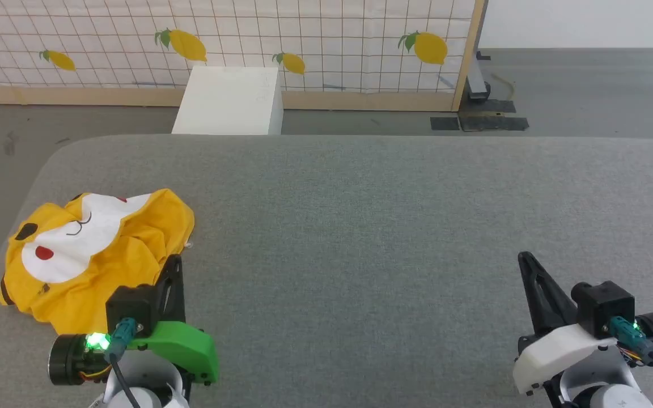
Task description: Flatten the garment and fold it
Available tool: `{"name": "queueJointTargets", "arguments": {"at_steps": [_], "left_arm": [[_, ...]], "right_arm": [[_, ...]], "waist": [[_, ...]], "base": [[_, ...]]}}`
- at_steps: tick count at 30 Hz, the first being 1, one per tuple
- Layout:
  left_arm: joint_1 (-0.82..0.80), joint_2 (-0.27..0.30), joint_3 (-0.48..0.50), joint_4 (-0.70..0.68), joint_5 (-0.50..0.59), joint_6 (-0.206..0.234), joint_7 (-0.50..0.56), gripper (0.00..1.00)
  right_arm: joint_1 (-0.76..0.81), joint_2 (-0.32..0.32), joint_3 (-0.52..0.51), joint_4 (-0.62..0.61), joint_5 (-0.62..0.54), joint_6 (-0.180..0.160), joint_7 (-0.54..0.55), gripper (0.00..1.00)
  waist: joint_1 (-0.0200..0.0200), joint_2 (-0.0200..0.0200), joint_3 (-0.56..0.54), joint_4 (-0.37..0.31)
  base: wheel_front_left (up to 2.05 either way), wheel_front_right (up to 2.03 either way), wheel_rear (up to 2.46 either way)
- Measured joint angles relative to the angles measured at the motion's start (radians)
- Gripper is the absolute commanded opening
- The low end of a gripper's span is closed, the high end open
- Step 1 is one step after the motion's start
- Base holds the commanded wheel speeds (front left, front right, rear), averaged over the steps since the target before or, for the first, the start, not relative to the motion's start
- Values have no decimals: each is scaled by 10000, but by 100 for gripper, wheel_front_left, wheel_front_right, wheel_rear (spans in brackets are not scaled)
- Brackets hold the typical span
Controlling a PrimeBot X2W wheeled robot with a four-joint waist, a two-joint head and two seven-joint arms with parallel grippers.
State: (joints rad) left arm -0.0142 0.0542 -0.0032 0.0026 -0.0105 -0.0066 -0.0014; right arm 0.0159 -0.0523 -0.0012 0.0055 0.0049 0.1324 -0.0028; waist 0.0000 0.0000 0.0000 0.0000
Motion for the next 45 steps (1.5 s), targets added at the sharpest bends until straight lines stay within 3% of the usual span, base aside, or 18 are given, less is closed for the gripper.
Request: {"name": "queueJointTargets", "arguments": {"at_steps": [27,28,45], "left_arm": [[0,0,0,0,0,0,0,0],[-1,2,-4,2,-4,-2,0,100],[-21,2,-198,244,-180,82,-194,100]], "right_arm": [[0,0,2,0,0,0,0,0],[2,-2,0,2,2,0,0,100],[5,-4,-77,42,4,0,-151,100]], "waist": [[0,0,0,0],[0,0,0,0],[0,0,3,203]], "base": [[0,0,0],[0,0,0],[0,0,0]]}}
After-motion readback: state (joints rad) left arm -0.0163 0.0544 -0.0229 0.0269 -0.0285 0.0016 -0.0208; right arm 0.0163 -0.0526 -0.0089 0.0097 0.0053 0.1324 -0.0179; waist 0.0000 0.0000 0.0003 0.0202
